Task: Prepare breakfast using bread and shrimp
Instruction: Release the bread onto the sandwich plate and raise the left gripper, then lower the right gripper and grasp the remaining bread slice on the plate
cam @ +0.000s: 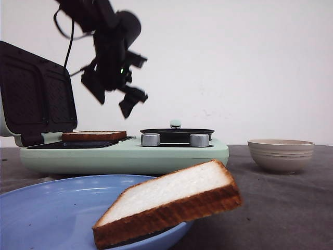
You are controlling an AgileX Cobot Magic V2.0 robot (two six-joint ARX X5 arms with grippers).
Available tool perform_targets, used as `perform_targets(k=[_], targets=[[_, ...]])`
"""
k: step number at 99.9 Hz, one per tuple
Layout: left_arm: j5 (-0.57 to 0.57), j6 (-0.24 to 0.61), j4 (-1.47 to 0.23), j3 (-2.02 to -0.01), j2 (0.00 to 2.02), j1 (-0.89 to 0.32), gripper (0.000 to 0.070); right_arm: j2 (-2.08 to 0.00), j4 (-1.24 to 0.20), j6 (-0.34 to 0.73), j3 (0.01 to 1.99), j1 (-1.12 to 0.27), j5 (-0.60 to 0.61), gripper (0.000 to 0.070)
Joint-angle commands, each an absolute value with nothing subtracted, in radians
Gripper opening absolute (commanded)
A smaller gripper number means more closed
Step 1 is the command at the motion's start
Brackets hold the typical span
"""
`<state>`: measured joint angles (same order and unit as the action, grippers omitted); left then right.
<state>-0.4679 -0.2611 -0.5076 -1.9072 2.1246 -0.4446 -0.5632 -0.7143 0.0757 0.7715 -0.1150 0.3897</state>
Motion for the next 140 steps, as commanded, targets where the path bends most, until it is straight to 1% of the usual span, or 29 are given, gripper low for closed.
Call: perform_targets(k=[1,4,10,11,15,21,31,40,50,57,75,82,89,102,125,140], targets=[[-0.474,-0.184,-0.55,-2.001,2.143,-0.458,0.0383,-0.567,-0.705,0.064,0.783,-0.115,0.388,0.0407],[-0.459,-0.151,-0.576,-2.03,2.135,-0.459,0.0277,-0.567,-0.704,0.064,0.783,-0.115,0.388,0.0407],[-0.414,-0.081,-0.614,-2.08,2.113,-0.459,0.0021,-0.567,-0.701,0.067,0.783,-0.115,0.388,0.0407],[-0.407,-0.07,-0.619,-2.086,2.108,-0.459,0.0,-0.567,-0.701,0.067,0.783,-0.115,0.388,0.0407],[-0.386,-0.028,-0.635,-2.104,2.084,-0.459,0.0013,-0.568,-0.702,0.067,0.783,-0.115,0.388,0.0407],[-0.384,0.019,-0.64,-2.107,2.038,-0.459,0.0011,-0.568,-0.704,0.068,0.783,-0.115,0.389,0.0406],[-0.384,0.056,-0.661,-2.107,1.95,-0.459,0.0011,-0.568,-0.704,0.072,0.783,-0.115,0.39,0.0404],[-0.382,0.073,-0.696,-2.106,1.866,-0.459,0.001,-0.567,-0.706,0.072,0.783,-0.115,0.392,0.0403],[-0.355,0.091,-0.742,-2.102,1.763,-0.459,0.001,-0.567,-0.71,0.077,0.783,-0.115,0.393,0.0403],[-0.332,0.091,-0.778,-2.094,1.689,-0.459,0.001,-0.567,-0.72,0.079,0.783,-0.115,0.394,0.0403],[-0.33,0.087,-0.835,-2.03,1.478,-0.474,0.001,-0.567,-0.766,0.078,0.783,-0.115,0.404,0.0403],[-0.307,0.087,-0.839,-1.974,1.377,-0.477,0.001,-0.566,-0.77,0.078,0.783,-0.115,0.404,0.0403],[-0.257,0.087,-0.839,-1.897,1.264,-0.482,0.001,-0.566,-0.765,0.078,0.783,-0.115,0.411,0.0403],[-0.165,0.084,-0.849,-1.715,1.039,-0.494,0.001,-0.57,-0.764,0.084,0.783,-0.115,0.495,0.0398],[-0.045,0.097,-0.873,-1.383,0.632,-0.501,0.001,-0.651,-0.764,0.189,0.783,-0.116,0.704,0.0398],[-0.005,0.099,-0.877,-1.263,0.429,-0.501,0.001,-0.734,-0.764,0.252,0.783,-0.132,0.753,0.0398]])
